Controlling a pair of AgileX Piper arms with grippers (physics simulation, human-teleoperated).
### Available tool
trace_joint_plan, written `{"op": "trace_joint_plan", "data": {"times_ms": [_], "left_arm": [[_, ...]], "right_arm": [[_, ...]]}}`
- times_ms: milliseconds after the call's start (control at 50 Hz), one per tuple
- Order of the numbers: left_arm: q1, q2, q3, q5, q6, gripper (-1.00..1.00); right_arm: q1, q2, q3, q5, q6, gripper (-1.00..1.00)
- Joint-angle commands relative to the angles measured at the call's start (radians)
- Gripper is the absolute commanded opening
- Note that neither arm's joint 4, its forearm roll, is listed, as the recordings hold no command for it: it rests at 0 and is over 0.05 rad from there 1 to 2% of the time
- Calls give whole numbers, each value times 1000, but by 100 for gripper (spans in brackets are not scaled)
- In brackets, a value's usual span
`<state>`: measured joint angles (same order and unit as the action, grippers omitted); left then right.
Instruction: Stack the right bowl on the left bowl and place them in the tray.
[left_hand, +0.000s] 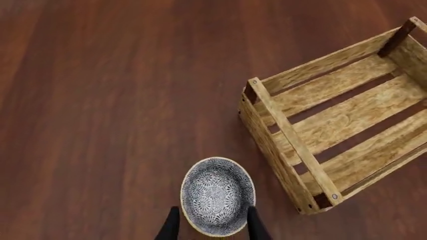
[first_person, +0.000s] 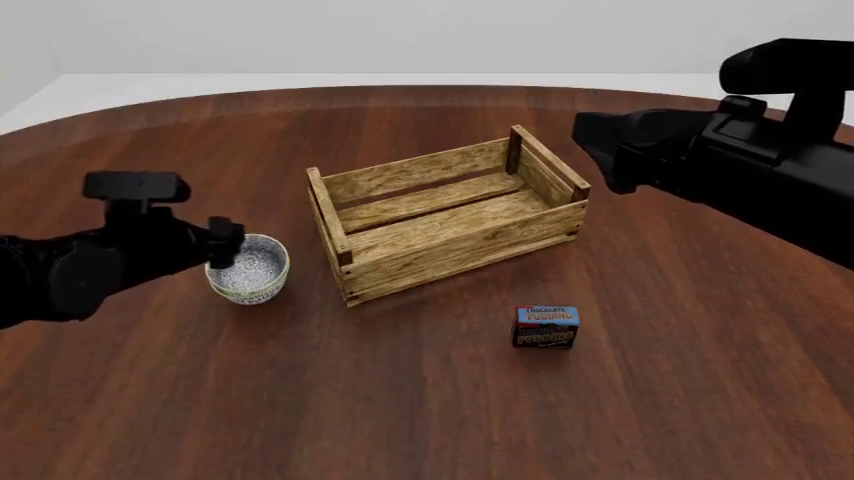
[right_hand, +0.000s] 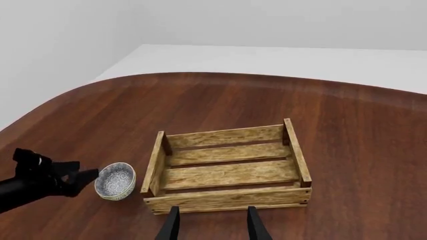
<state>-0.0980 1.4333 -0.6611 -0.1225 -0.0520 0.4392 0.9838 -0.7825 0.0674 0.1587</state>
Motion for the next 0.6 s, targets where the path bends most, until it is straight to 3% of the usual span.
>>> {"op": "trace_joint_plan", "data": {"times_ms": [20,420,600], "left_arm": [[-40,-16,-11,34,56,100],[-77,79,-41,10,126,100],[-87,176,-52,-38,111,100]], "right_arm": [[-2,-2,-1,2,-2,100],[1,-8,0,6,0,100],[2,-4,2,3,-1,100]]}}
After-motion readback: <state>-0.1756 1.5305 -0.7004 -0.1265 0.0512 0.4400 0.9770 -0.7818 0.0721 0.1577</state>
